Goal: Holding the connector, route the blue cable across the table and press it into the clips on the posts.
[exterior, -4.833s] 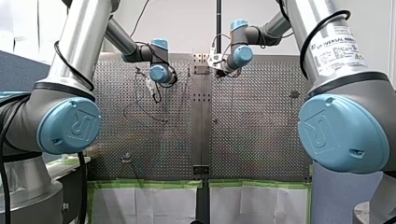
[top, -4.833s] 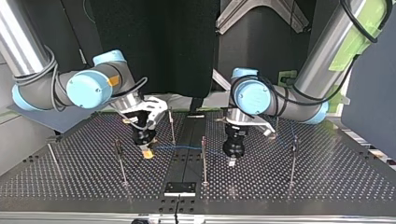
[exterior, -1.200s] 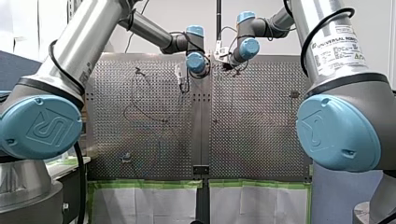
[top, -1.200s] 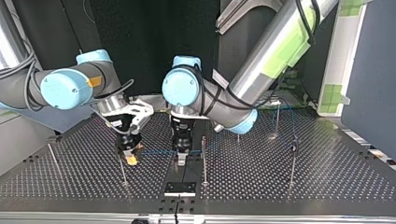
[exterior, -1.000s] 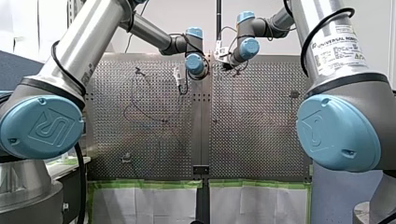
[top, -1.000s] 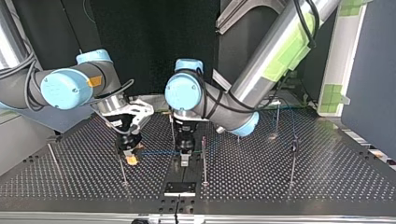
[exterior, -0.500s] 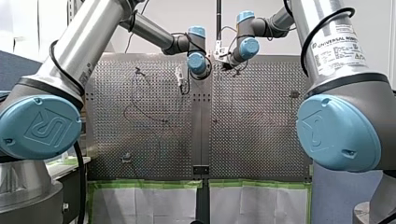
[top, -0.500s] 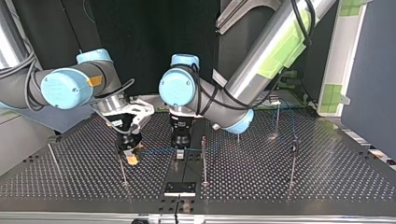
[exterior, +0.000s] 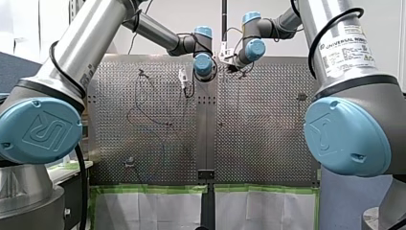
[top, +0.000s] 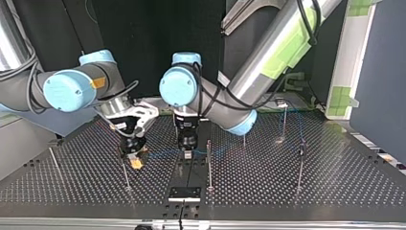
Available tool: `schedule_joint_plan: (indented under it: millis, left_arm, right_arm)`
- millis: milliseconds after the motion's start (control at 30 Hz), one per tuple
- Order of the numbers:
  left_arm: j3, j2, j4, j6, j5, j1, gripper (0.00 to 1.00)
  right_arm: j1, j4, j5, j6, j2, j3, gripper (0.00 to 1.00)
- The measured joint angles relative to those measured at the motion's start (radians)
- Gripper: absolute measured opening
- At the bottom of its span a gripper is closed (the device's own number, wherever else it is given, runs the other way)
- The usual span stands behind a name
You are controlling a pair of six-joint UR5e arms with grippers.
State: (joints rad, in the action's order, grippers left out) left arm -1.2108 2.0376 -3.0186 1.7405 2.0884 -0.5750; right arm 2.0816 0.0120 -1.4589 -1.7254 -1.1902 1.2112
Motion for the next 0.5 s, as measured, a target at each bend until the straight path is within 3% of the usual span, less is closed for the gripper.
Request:
schedule_joint_plan:
  millis: [500]
  left_arm:
    - [-0.114, 0.0, 0.1, 0.015, -0.003, -0.018, 0.0]
  right_arm:
    - [0.007, -0.011, -0.018, 0.004, 0.004, 0.098, 0.0]
